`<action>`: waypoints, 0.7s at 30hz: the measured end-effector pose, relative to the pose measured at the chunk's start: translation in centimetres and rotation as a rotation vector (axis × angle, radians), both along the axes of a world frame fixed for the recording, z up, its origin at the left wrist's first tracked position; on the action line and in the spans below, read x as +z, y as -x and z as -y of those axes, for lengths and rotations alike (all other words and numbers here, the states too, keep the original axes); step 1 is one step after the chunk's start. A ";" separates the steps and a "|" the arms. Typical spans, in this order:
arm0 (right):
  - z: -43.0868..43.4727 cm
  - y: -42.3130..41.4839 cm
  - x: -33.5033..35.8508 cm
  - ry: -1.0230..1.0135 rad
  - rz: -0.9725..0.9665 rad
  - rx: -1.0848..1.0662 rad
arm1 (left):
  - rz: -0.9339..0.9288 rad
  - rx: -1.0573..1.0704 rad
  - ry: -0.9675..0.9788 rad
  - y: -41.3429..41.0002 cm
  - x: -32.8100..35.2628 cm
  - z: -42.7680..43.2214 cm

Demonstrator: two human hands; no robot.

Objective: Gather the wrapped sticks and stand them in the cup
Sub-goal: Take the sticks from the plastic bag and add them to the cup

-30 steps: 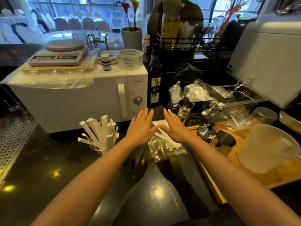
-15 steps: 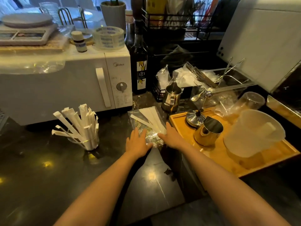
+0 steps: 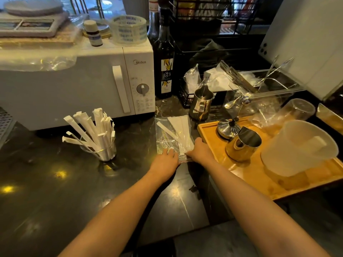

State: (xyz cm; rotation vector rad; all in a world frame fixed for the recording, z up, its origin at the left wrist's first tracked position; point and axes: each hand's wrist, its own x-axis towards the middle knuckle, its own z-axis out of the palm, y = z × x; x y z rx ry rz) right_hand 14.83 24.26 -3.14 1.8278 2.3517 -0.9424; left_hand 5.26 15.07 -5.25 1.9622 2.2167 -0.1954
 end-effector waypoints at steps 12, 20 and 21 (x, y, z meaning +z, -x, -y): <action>0.1 -0.6 1.6 0.274 -0.329 -0.198 | 0.090 0.051 -0.084 0.7 2.9 0.7; 1.4 0.1 6.5 0.197 -0.596 -0.221 | 0.278 0.165 -0.206 0.8 7.1 2.1; 1.6 0.3 7.1 0.166 -0.619 -0.195 | 0.310 0.188 -0.221 0.9 7.9 2.3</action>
